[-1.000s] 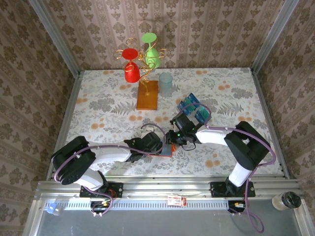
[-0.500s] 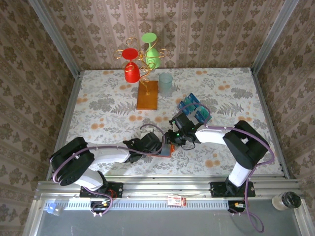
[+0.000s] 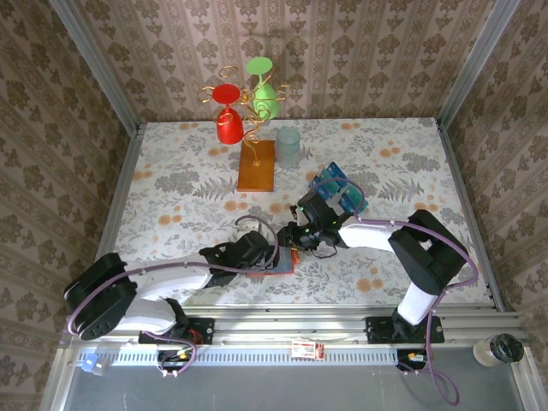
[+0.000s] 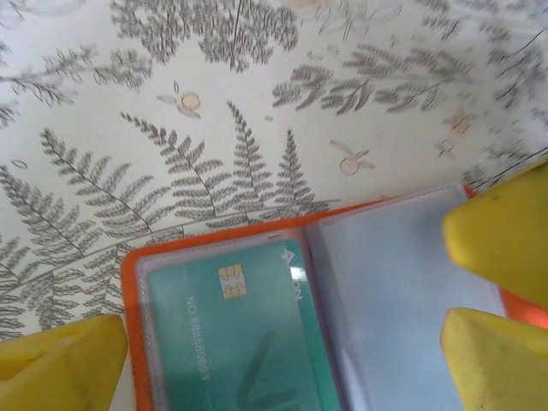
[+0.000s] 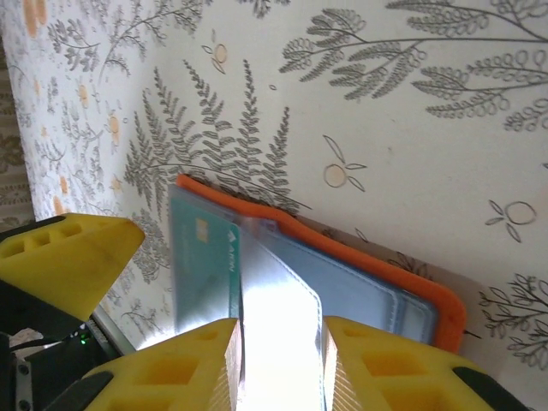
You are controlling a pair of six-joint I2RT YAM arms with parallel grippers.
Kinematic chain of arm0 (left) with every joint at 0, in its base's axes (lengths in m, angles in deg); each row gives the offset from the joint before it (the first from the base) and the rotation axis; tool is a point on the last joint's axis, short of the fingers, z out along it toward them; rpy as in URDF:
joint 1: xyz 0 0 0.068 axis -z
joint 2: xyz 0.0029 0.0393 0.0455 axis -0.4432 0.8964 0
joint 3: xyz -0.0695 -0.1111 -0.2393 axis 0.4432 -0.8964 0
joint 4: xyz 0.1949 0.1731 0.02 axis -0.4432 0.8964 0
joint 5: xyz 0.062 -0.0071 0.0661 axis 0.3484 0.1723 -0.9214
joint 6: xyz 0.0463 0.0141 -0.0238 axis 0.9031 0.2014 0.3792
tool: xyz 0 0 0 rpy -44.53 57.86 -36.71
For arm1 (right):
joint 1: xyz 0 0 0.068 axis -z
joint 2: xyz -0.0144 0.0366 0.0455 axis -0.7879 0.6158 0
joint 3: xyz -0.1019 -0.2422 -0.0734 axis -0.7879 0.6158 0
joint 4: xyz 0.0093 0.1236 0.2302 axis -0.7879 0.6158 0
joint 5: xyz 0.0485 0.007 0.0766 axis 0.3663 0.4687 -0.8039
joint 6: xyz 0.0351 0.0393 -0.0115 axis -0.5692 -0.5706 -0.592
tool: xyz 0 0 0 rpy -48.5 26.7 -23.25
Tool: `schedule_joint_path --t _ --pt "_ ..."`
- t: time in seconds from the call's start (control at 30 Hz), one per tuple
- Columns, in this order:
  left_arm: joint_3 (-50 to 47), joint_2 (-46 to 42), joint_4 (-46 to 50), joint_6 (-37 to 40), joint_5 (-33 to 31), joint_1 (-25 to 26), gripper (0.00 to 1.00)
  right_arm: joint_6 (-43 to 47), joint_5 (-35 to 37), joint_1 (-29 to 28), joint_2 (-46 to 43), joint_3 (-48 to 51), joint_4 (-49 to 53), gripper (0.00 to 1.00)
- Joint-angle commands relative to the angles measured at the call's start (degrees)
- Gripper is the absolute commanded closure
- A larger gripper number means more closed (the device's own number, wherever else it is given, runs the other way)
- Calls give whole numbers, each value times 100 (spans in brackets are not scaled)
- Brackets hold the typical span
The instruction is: Put the credit cards into the card holder
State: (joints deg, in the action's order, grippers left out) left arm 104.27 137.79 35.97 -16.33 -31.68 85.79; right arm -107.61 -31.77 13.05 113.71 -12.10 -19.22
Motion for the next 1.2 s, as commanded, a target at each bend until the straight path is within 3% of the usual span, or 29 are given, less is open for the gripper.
schedule_joint_path --t 0.0,0.3,0.47,0.53,0.83,1.17 --pt "-128 -404 345 76 -235 -92 4 -141 -201 -82 -153 -184 -56 70" --pt "-501 -1538 854 120 -273 -643 3 -218 -82 -448 -115 -610 153 67" --pt "-675 -2203 1114 198 -206 -1018 2 -285 32 -730 184 -914 201 51" --pt "-701 -2368 1189 245 -168 -1140 2 -328 70 -826 380 -1034 179 49" --pt "-761 -2689 1383 305 -110 -1350 2 -666 145 -1072 1186 -1298 -342 49" --pt "-825 -2776 1393 296 -87 -1422 2 -715 173 -1083 1347 -1393 -394 49"
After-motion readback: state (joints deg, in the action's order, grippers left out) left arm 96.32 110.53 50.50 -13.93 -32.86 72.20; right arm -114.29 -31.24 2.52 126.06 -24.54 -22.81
